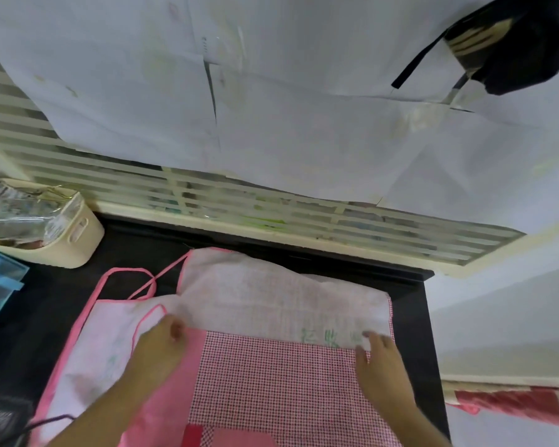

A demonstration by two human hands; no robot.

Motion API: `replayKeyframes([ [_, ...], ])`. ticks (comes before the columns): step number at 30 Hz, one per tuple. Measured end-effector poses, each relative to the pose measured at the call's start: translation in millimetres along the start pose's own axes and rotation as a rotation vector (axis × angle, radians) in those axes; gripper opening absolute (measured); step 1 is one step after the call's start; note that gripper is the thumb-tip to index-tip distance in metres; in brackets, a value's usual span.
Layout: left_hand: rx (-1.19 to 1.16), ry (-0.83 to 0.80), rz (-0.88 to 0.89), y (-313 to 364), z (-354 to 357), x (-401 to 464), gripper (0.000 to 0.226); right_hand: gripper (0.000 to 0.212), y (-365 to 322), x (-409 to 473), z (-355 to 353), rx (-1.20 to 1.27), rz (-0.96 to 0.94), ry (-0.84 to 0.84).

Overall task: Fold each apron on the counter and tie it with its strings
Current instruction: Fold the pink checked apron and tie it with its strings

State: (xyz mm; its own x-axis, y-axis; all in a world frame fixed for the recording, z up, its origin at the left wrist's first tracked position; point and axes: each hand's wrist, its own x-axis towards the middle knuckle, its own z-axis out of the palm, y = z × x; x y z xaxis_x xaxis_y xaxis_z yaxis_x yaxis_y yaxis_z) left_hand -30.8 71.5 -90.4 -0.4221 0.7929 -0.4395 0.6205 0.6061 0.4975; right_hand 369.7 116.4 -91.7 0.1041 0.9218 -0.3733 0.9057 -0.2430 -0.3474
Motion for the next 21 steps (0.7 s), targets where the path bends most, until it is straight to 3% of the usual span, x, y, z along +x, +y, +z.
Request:
replayKeyframes([
  [3, -0.149, 0.144, -0.03, 40.5, -9.7, 35.1, 0.017, 0.039, -18.9, 65.5, -21.2, 0.228, 0.134, 0.073],
  [6, -0.215, 0.222, -0.037, 59.1, -15.4, 91.9, 0.015, 0.054, -28.3, 125.9, -31.8, 0.261, 0.178, 0.107],
  [10, -0.3, 0.029, -0.295, 67.1, -14.3, 146.7, 0.051, 0.08, -28.8, 173.4, -29.5, -0.049, 0.441, -0.034],
  [12, -0.475, -0.106, -0.377, 76.9, -11.9, 152.6, 0.053, 0.084, -30.0, 175.7, -29.4, -0.06, 0.522, -0.111],
  [14, -0.566, -0.198, -0.366, 81.5, -12.4, 160.4, 0.049, 0.073, -21.7, 184.8, -21.7, 0.138, 0.522, -0.157],
  [17, -0.594, -0.336, -0.277, 75.0, -13.3, 168.9, 0.036, 0.061, -5.7, 181.8, -20.9, 0.623, 0.483, -0.147],
  [19, -0.601, -0.288, -0.159, 75.3, -16.0, 169.2, 0.014, 0.036, -0.6, 170.4, -28.6, 0.876, 0.359, -0.067],
  [20, -0.624, -0.236, -0.107, 76.7, -18.1, 169.4, 0.007, 0.034, 2.6, 165.0, -33.4, 0.98, 0.307, -0.037],
  [21, -0.666, -0.195, -0.058, 73.9, -18.2, 172.7, 0.015, 0.04, 4.3, 158.2, -37.3, 1.086, 0.27, -0.028],
])
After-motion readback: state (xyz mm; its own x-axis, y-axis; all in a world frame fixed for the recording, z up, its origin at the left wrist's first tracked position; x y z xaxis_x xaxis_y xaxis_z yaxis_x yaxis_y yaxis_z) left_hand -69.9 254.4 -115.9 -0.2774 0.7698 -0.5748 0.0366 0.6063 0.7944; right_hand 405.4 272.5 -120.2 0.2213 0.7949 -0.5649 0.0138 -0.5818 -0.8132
